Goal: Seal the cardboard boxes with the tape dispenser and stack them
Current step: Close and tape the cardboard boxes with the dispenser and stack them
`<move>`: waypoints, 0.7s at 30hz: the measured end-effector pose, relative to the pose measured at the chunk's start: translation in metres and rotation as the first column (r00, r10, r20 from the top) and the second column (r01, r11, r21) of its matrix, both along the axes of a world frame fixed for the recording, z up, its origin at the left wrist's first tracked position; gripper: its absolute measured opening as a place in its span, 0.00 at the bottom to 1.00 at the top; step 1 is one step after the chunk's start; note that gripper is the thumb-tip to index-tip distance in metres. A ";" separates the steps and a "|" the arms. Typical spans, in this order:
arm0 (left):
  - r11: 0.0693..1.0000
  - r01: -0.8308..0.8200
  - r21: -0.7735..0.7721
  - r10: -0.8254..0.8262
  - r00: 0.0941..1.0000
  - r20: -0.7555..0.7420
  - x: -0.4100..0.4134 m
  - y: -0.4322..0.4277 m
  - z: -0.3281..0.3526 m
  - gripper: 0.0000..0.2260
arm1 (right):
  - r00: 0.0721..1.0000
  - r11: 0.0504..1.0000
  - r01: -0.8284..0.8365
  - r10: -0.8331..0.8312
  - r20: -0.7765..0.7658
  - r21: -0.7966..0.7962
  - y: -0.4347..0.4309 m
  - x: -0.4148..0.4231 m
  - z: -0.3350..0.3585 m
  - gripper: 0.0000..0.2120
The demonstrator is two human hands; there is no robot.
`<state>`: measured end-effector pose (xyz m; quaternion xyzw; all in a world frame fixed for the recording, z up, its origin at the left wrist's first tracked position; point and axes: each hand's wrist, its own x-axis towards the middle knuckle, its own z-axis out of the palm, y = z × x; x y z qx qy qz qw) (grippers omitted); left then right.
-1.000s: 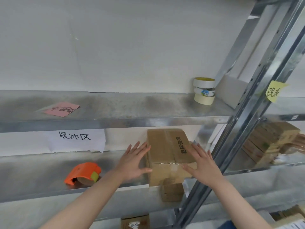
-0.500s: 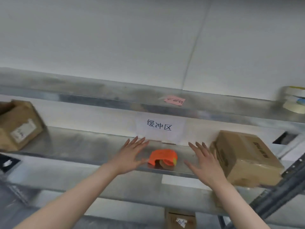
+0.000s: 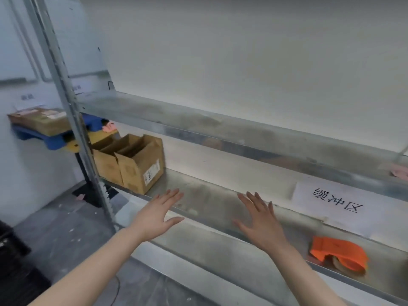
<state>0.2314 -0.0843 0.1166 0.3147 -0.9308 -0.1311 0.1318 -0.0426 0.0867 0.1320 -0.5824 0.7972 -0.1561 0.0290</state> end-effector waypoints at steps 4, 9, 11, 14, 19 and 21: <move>0.997 -0.081 -0.008 0.081 0.997 0.007 0.057 -0.056 -0.004 0.32 | 0.995 0.995 -0.099 0.099 -0.001 0.000 -0.082 0.050 -0.002 0.38; 0.977 -0.199 0.070 0.197 0.980 0.039 0.111 -0.131 -0.011 0.33 | 0.985 0.985 -0.172 0.173 -0.026 0.012 -0.179 0.098 -0.014 0.42; 0.958 -0.249 0.145 0.246 0.969 0.038 0.126 -0.157 -0.012 0.34 | 0.981 0.981 -0.191 0.192 -0.034 0.035 -0.215 0.112 -0.024 0.42; 0.939 -0.274 0.206 0.267 0.962 0.061 0.144 -0.190 -0.022 0.35 | 0.981 0.978 -0.190 0.193 -0.024 0.082 -0.256 0.131 -0.038 0.39; 0.907 -0.301 0.295 0.278 0.953 0.118 0.155 -0.246 -0.049 0.37 | 0.986 0.982 -0.159 0.163 -0.033 0.107 -0.310 0.155 -0.064 0.37; 0.890 -0.319 0.326 0.297 0.948 0.116 0.157 -0.266 -0.060 0.37 | 0.989 0.983 -0.135 0.140 -0.036 0.127 -0.327 0.162 -0.075 0.38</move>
